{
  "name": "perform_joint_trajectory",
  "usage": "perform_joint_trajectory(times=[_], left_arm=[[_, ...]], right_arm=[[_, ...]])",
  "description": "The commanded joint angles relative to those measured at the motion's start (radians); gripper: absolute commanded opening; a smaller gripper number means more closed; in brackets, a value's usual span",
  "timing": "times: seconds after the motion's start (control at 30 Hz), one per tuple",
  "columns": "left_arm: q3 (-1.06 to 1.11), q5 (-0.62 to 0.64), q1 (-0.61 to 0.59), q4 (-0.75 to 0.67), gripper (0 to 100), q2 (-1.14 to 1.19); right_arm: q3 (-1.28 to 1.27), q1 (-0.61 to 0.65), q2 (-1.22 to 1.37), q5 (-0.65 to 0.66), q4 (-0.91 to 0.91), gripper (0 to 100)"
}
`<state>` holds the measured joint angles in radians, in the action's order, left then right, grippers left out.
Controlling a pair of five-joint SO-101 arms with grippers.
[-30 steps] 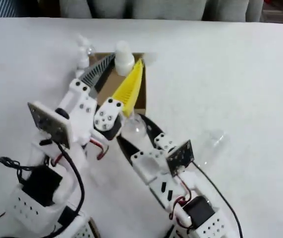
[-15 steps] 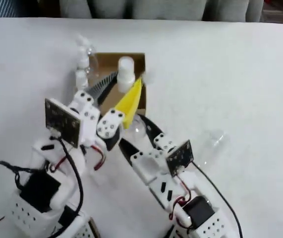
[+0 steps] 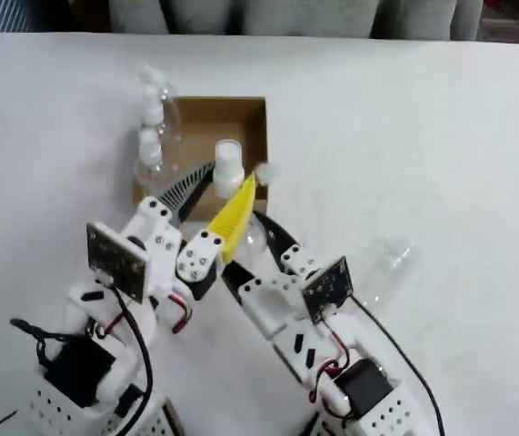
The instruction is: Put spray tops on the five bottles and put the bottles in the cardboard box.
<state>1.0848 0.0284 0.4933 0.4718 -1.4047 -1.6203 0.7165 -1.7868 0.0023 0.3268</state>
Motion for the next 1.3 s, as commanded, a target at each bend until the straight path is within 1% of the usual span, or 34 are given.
perform_joint_trajectory(times=[0.0,0.1,0.23,0.37,0.47,0.67,0.93,1.03,1.1,1.17,1.27], left_arm=[[0.021,0.006,0.070,-0.035,2,-0.025],[0.043,0.006,0.142,-0.037,2,-0.041],[0.046,0.006,0.142,-0.034,2,-0.050],[0.044,0.000,0.142,0.012,2,-0.051],[0.046,0.002,0.119,0.021,3,-0.051],[0.089,0.008,0.093,0.023,21,-0.053],[0.092,0.006,0.005,0.023,21,-0.053],[0.092,0.006,0.004,0.023,21,-0.071],[0.089,0.006,0.013,0.025,21,-0.130],[0.075,0.017,0.036,0.060,21,-0.219],[0.028,0.034,0.087,0.193,21,-0.348]], right_arm=[[0.011,0.001,-0.012,0.005,-0.001,1.5],[0.011,-0.002,-0.012,0.005,-0.001,1.5],[0.011,-0.004,-0.012,0.005,0.001,1.5],[0.011,-0.004,-0.012,0.006,0.001,1.5],[0.011,-0.004,-0.012,0.006,0.001,1.5],[0.006,-0.004,-0.012,0.009,0.001,1.5],[0.006,-0.004,-0.012,0.009,0.001,1.5],[0.006,-0.004,-0.012,0.011,0.001,1.5],[0.006,-0.005,-0.012,0.011,0.001,1.5],[0.006,-0.019,-0.012,0.011,0.001,1.5],[0.006,-0.035,-0.012,0.011,-0.002,1.5]])
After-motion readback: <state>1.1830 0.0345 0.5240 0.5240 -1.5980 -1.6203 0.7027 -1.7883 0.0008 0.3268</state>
